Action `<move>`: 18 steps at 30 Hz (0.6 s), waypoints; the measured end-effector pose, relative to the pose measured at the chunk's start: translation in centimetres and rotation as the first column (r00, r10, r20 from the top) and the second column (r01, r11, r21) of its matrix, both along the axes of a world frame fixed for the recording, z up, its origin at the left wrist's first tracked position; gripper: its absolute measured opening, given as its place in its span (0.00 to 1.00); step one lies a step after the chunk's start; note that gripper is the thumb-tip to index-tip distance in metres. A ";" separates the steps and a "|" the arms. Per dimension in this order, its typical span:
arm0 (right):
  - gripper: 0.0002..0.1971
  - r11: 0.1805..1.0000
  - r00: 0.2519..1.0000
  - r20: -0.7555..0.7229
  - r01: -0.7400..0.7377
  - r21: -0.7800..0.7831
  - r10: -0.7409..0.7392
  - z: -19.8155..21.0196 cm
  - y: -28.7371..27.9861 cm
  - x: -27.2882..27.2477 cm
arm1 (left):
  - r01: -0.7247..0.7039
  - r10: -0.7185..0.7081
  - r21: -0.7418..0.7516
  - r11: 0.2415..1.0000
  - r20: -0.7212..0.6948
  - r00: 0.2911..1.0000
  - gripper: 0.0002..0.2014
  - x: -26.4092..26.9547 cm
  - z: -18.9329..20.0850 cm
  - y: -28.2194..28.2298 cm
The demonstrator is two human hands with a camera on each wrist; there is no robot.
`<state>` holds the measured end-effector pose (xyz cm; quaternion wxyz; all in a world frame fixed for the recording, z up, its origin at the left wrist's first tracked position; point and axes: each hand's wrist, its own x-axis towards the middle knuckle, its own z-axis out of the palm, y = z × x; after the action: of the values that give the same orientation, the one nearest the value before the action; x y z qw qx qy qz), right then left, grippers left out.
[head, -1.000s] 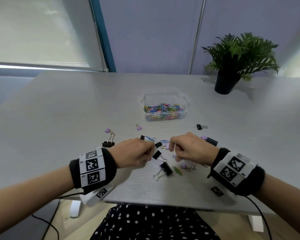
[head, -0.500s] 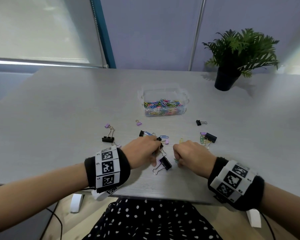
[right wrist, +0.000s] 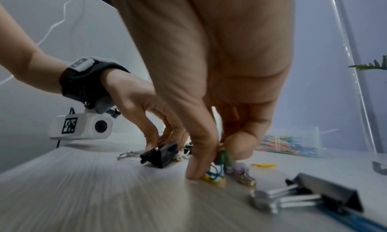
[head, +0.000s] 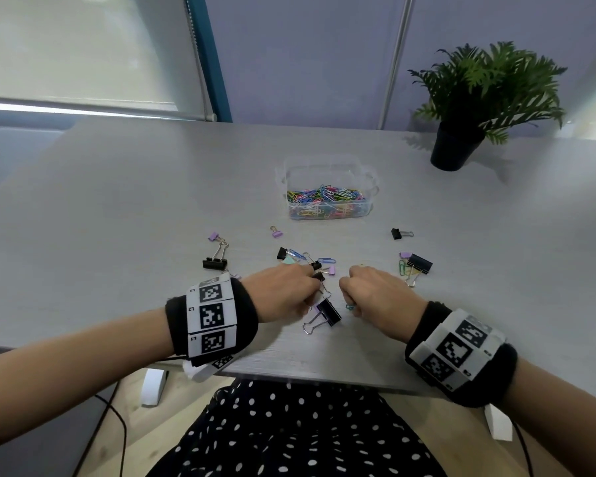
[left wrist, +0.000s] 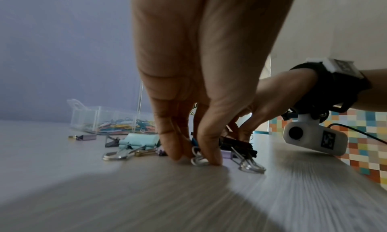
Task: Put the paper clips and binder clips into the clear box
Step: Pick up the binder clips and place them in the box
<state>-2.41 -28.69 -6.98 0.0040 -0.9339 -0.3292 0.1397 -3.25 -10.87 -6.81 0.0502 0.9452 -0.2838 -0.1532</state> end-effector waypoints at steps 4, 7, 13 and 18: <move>0.09 0.998 0.999 0.010 -0.044 0.035 0.043 0.0 0.1 -0.3 | 0.042 -0.041 0.035 0.998 -0.021 0.999 0.07 -0.1 0.0 0.2; 0.11 0.996 0.996 0.024 -0.084 0.038 0.084 -0.4 0.0 -0.2 | 0.061 -0.061 -0.009 0.998 -0.023 0.998 0.06 0.1 -0.1 0.5; 0.14 0.982 0.984 -0.167 -0.028 0.185 0.059 1.1 -0.5 1.5 | 0.022 -0.038 -0.156 0.987 -0.105 0.994 0.03 1.3 0.4 1.4; 0.10 0.888 0.967 -0.241 0.181 0.422 -0.083 4.0 -1.8 5.2 | -0.183 0.118 -0.423 0.888 -0.174 0.978 0.13 4.7 4.5 2.9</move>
<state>2.82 -30.45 -3.02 0.2604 -0.9082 -0.2851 0.1618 1.49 -7.95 -2.30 0.2927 0.9155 -0.2321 -0.1491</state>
